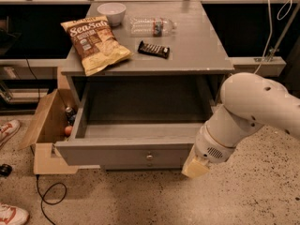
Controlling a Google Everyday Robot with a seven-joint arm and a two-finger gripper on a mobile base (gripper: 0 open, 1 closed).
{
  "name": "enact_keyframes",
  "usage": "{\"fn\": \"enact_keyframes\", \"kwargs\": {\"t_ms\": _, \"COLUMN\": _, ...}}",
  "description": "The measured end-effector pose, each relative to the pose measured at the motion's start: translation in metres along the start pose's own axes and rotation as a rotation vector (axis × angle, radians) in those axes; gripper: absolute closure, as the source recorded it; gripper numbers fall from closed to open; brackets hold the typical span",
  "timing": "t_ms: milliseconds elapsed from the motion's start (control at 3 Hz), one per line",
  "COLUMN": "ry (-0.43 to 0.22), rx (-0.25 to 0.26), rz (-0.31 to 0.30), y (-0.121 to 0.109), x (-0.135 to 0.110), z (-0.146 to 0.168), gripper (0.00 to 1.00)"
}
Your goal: Close top drawer
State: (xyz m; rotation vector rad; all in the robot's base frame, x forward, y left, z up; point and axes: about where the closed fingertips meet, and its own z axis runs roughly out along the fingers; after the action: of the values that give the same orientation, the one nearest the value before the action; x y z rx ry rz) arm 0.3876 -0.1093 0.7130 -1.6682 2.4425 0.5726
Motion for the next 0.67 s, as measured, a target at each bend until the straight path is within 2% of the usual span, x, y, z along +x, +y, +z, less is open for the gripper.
{"fn": "enact_keyframes", "kwargs": {"t_ms": 333, "ry": 0.009, "rx": 0.04, "rz": -0.063, "y": -0.029, "x": 0.016, "z": 0.009, "gripper": 0.96}}
{"fn": "enact_keyframes", "kwargs": {"t_ms": 667, "ry": -0.007, "rx": 0.112, "rz": -0.147, "y": -0.081, "x": 0.039, "z": 0.023, "gripper": 1.0}}
